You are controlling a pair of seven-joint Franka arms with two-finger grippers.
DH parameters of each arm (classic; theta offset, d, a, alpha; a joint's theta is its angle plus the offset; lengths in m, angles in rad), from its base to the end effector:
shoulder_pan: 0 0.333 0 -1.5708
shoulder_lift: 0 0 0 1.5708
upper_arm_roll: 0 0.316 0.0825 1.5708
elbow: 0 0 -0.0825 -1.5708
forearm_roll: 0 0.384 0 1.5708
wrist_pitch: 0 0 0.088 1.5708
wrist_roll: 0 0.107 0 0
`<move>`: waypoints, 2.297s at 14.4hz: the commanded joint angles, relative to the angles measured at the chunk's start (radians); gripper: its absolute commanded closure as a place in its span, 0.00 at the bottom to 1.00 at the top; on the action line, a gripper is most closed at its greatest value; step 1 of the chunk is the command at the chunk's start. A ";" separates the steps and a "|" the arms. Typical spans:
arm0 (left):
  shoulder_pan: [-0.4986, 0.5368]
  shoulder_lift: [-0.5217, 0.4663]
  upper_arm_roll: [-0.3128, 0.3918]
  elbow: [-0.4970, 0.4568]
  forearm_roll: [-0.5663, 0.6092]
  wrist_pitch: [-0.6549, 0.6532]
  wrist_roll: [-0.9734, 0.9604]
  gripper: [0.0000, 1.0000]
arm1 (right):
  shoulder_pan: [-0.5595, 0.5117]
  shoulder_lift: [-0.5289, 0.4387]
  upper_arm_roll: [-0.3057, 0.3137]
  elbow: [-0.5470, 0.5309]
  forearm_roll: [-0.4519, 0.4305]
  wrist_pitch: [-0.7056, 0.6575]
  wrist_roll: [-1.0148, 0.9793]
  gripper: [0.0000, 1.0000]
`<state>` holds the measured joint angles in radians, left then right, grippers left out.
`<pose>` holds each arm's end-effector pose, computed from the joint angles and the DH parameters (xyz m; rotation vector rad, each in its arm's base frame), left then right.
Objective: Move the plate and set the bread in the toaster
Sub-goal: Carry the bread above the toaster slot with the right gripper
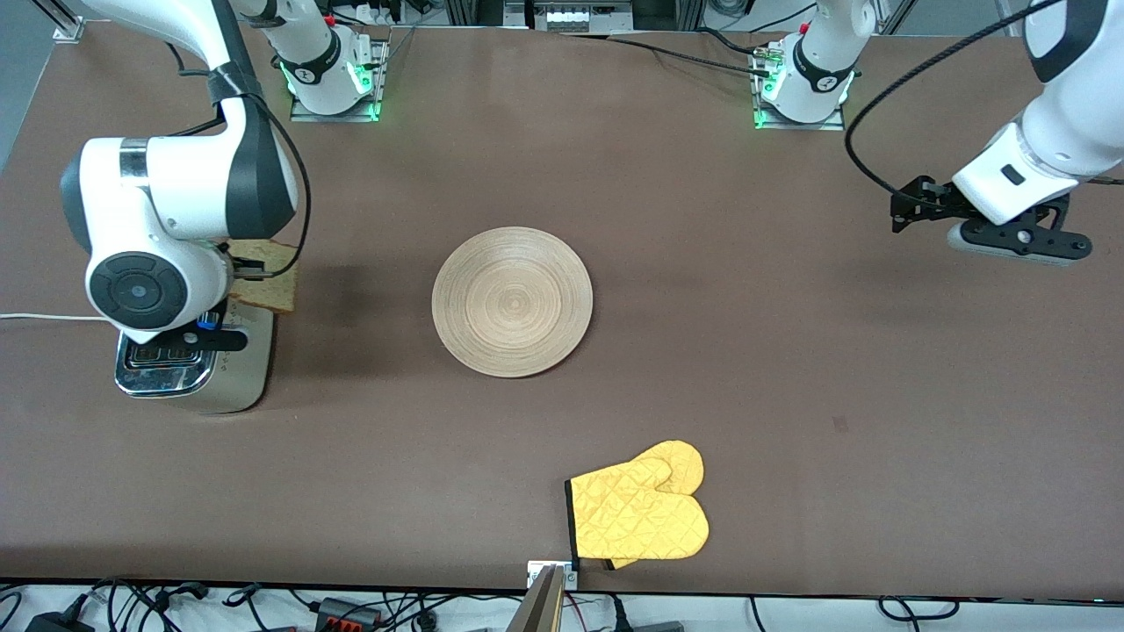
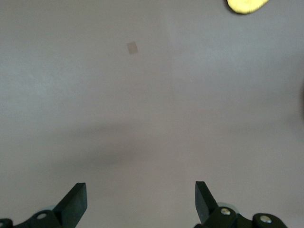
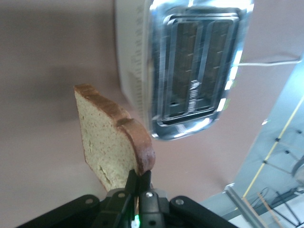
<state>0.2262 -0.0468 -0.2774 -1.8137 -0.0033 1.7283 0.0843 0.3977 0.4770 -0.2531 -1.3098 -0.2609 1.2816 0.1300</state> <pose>0.5437 -0.0308 0.5473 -3.1250 0.2103 0.0635 0.6297 0.0898 0.4535 2.6362 0.0012 -0.5817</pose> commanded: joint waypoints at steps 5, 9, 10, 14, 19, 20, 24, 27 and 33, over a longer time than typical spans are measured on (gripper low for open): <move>0.016 -0.007 -0.008 -0.015 -0.009 0.034 0.000 0.00 | 0.003 0.015 -0.032 0.095 -0.306 -0.027 -0.153 1.00; 0.016 -0.007 -0.008 -0.015 -0.009 0.031 0.000 0.00 | 0.006 0.048 -0.032 0.077 -0.382 0.010 -0.190 1.00; 0.015 -0.011 -0.008 -0.015 -0.009 0.027 0.000 0.00 | 0.004 0.049 -0.032 0.042 -0.383 0.043 -0.190 1.00; -0.103 -0.028 0.088 -0.015 -0.009 0.001 -0.020 0.00 | -0.002 0.051 -0.031 -0.005 -0.371 0.087 -0.188 1.00; -0.156 -0.021 0.161 -0.015 -0.009 0.005 -0.021 0.00 | 0.004 0.064 -0.031 -0.005 -0.366 0.085 -0.171 1.00; -0.151 -0.019 0.158 -0.015 -0.009 0.008 -0.021 0.00 | 0.001 0.066 -0.031 -0.008 -0.365 0.085 -0.171 1.00; -0.148 -0.018 0.156 -0.015 -0.007 0.007 -0.020 0.00 | 0.003 0.080 -0.031 -0.016 -0.351 0.093 -0.123 1.00; -0.139 -0.016 0.161 -0.015 -0.003 0.014 -0.020 0.00 | 0.009 0.086 -0.031 -0.016 -0.350 0.097 -0.069 1.00; -0.130 -0.019 0.159 -0.015 -0.004 0.019 -0.029 0.00 | 0.004 0.098 -0.031 -0.020 -0.348 0.111 -0.055 1.00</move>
<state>0.0955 -0.0542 -0.1159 -1.8202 -0.0062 1.7400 0.0679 0.4002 0.5715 -0.2821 -1.3210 -0.6147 1.3796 0.0462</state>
